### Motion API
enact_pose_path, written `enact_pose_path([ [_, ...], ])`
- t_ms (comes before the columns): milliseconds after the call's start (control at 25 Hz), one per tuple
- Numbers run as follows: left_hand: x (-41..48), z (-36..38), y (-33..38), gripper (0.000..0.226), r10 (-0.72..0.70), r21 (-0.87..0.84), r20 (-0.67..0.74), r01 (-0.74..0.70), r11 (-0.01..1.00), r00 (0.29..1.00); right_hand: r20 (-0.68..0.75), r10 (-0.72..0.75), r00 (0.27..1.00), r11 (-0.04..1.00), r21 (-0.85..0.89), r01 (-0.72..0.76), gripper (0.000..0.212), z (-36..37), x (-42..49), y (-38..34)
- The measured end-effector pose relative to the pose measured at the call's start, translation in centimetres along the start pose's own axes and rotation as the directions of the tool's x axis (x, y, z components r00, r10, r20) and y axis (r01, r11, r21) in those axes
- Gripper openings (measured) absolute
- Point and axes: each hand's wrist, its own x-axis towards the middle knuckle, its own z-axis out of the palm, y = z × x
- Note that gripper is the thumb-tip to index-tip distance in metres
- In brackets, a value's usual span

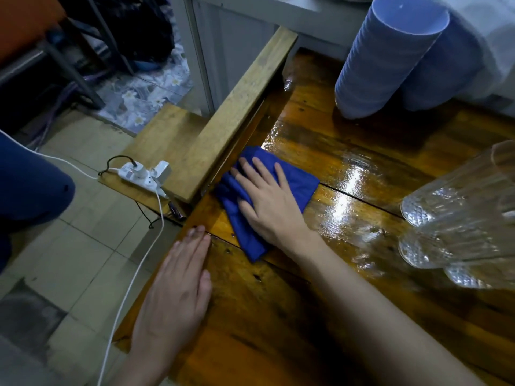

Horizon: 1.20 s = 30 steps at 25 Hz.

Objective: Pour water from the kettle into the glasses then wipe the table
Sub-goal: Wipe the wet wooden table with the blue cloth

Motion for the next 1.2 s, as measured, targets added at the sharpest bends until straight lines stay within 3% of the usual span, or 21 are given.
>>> enact_pose_path([
  [200,-0.1,0.0,0.0,0.054,-0.009,-0.002,0.014,0.009,1.000,1.000,0.058,-0.040,0.998,0.998,0.058,0.037,0.061,-0.5,-9.4,0.6],
  [320,0.0,0.0,0.0,0.055,-0.012,-0.005,0.015,0.012,1.000,1.000,-0.022,0.137,0.990,0.990,0.043,-0.136,0.060,-1.1,-8.4,4.7],
  [440,-0.1,-0.1,0.1,0.054,-0.016,-0.004,0.011,0.016,1.000,1.000,-0.082,0.354,0.932,0.935,0.013,-0.354,0.066,-1.7,-3.5,7.9],
  [560,0.0,-0.1,0.2,0.054,-0.018,0.001,0.001,0.018,1.000,1.000,-0.071,0.446,0.892,0.891,-0.056,-0.450,0.071,-1.5,-0.2,7.9],
  [640,0.0,-0.1,0.2,0.053,-0.021,0.000,-0.017,0.021,1.000,1.000,-0.089,0.389,0.917,0.915,-0.080,-0.396,0.068,-1.0,0.3,5.6],
  [760,-0.3,-0.1,0.5,0.054,-0.036,0.006,-0.027,0.036,0.999,0.999,0.014,0.066,0.998,0.998,-0.026,-0.065,0.068,0.1,-1.1,-0.1],
  [880,-0.5,-0.2,0.4,0.055,-0.119,-0.002,-0.041,0.119,0.993,0.992,0.124,-0.184,0.975,0.983,0.037,0.181,0.070,0.5,-5.5,-4.3],
  [1040,-0.4,-0.1,0.4,0.060,-0.127,0.011,-0.032,0.128,0.992,0.991,0.192,-0.217,0.957,0.976,0.053,0.210,0.070,-0.1,-13.7,-2.8],
  [1200,-0.3,-0.5,0.5,0.058,-0.111,0.014,-0.033,0.112,0.994,0.993,0.130,-0.077,0.988,0.997,-0.002,0.078,0.063,-1.0,-15.1,1.9],
])
